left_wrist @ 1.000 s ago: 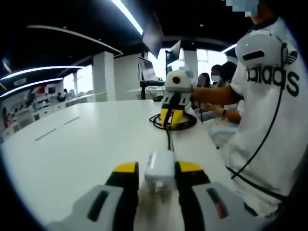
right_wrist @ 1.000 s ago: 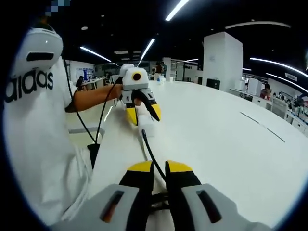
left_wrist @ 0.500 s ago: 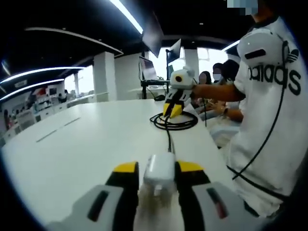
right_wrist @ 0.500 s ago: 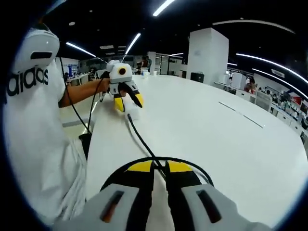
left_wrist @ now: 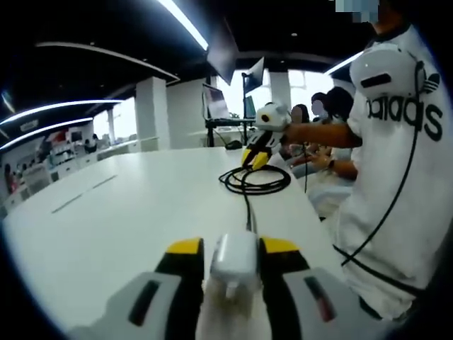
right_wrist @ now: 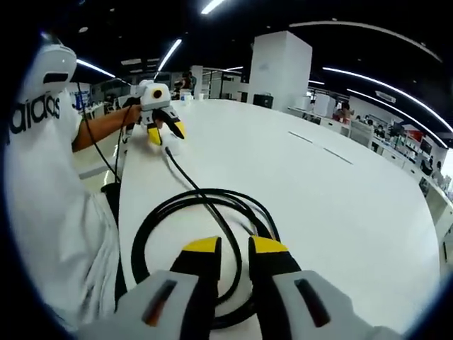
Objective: Plug the desk Type‑C cable into the charger adapter.
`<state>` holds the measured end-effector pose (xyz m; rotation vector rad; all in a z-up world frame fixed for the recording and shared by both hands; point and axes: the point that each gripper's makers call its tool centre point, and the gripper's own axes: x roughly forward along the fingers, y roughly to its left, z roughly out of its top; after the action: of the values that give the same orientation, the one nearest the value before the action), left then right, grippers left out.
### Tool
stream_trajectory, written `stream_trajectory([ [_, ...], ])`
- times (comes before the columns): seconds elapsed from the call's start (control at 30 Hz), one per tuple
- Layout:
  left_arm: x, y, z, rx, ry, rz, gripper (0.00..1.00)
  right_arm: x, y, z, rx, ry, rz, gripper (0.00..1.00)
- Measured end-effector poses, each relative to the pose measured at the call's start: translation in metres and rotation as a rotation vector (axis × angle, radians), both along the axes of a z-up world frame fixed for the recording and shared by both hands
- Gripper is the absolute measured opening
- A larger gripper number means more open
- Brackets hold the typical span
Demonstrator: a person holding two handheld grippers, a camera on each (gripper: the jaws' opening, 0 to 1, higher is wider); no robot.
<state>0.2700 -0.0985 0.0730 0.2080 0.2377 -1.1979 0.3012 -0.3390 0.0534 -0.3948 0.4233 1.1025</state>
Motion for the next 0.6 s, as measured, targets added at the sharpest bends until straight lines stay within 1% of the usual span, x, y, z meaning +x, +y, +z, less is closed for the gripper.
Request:
stream_trajectory([
  [0.2, -0.001, 0.000, -0.003, 0.011, 0.005, -0.003, 0.30, 0.004, -0.017, 0.000, -0.008, -0.005, -0.062, 0.16],
  [0.33, -0.001, 0.002, -0.005, 0.016, 0.008, 0.000, 0.30, 0.009, -0.032, -0.002, -0.025, 0.011, -0.124, 0.16],
  [0.5, -0.001, 0.002, -0.006, 0.017, 0.014, -0.001, 0.30, 0.010, -0.043, -0.008, -0.034, 0.059, -0.184, 0.16],
  [0.6, -0.001, 0.001, -0.008, 0.020, 0.020, -0.001, 0.30, 0.008, -0.044, -0.011, -0.036, 0.086, -0.201, 0.16],
])
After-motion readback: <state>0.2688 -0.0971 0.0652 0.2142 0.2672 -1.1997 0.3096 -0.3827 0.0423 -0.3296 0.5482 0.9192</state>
